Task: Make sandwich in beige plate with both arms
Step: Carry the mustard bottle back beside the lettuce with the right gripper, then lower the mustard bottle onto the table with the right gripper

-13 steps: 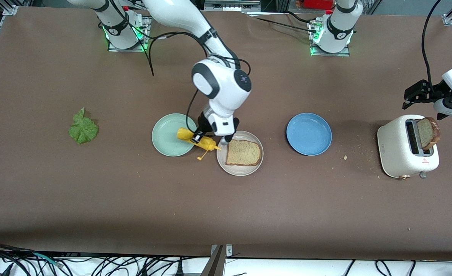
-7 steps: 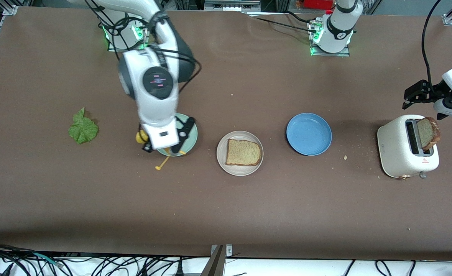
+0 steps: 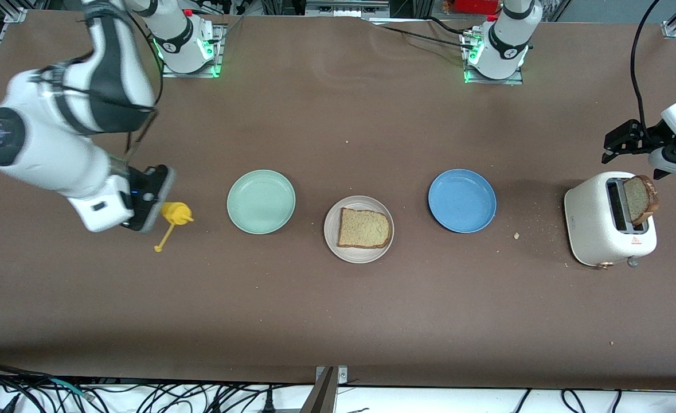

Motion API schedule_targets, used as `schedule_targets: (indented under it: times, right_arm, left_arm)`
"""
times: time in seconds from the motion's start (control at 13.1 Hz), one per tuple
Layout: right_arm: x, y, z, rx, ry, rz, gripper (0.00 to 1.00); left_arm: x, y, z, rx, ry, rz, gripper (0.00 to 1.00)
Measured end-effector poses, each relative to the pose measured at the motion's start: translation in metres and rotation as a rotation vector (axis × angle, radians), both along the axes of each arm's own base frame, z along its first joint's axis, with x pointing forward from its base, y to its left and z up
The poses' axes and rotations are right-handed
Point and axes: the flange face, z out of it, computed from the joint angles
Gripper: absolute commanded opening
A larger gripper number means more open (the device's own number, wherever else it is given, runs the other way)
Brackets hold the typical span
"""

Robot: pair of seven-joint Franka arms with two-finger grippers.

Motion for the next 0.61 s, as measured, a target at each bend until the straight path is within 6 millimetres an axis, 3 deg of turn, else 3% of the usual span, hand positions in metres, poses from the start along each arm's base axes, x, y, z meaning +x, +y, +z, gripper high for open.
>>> schedule_targets:
  times: [0.15,0.3,0.61]
  right_arm:
    - [-0.004,-0.046,-0.02,0.145,-0.009,0.036,0.0]
    - [-0.014,-0.083,-0.052,0.303,-0.04,0.055,0.0]
    - [-0.044,-0.127,-0.113,0.516,-0.106,0.059,0.0]
  left_arm:
    - [0.0,0.0,0.0,0.0,0.0,0.0,1.0]
    - [0.0,0.0,0.0,0.0,-0.001,0.0,1.0]
    - [0.0,0.0,0.0,0.0,-0.001,0.0,1.0]
